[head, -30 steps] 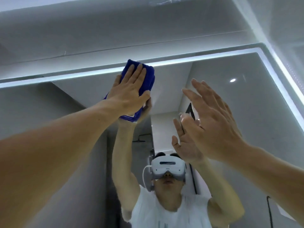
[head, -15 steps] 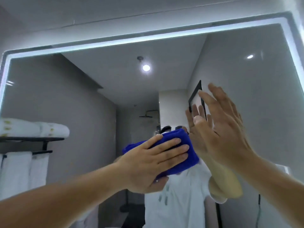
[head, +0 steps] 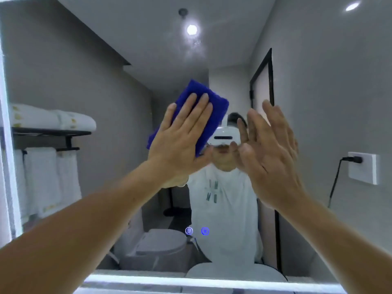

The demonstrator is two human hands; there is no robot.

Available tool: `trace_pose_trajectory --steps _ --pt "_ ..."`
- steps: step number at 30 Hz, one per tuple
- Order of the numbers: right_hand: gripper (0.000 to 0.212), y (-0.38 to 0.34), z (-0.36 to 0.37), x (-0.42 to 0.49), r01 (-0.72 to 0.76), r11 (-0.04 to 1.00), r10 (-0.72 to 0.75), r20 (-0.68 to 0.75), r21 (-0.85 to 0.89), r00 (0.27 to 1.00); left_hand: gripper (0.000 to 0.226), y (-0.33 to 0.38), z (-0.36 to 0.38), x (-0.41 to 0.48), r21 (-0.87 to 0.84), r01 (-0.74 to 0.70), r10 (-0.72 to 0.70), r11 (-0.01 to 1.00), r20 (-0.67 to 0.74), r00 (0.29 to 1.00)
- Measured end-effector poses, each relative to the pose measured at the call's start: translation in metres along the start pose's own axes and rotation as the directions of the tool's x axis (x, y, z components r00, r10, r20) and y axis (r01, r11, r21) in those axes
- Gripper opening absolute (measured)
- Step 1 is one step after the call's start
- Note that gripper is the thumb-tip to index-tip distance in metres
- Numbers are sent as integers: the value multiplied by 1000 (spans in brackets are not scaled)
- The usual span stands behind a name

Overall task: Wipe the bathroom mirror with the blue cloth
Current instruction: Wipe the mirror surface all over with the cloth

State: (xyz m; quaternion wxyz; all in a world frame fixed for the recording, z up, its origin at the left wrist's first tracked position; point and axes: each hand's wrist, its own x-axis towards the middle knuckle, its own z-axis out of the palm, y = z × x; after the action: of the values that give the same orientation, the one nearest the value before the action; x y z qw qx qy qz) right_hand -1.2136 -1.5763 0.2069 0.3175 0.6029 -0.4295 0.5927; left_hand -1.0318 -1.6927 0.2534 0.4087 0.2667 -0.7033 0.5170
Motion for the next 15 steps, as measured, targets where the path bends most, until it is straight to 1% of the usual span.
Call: trace_pose_trajectory --steps 1,3,5,7,10,12,14,15 --pt "57 -5 1 -6 -13 1000 14 4 -4 1000 83 2 1 -22 -5 -67 67 998 7 998" --pt "58 -13 1 -23 -36 999 36 7 -27 999 81 -2 3 -58 -18 -130 130 991 -3 992" --pt "58 -18 -3 -41 -57 996 58 13 -72 998 75 -14 5 -89 -19 -127 126 992 -20 992" --pt "60 -23 -9 -54 -105 989 109 36 -104 993 71 -21 5 -128 -18 -128 127 992 -19 992" --pt "62 -37 -13 -64 -163 982 167 32 -100 986 70 -24 6 -176 -39 -166 167 985 24 986" --pt "62 -49 -10 -70 -168 980 173 36 -107 984 70 -30 5 -182 -61 -199 202 978 41 979" --pt "63 -59 -5 -73 -161 980 169 65 -118 983 71 -43 3 -172 -90 -258 264 962 55 963" --pt "63 -64 -1 -74 -155 980 165 79 -121 983 71 -49 1 -161 -96 -260 266 961 49 963"
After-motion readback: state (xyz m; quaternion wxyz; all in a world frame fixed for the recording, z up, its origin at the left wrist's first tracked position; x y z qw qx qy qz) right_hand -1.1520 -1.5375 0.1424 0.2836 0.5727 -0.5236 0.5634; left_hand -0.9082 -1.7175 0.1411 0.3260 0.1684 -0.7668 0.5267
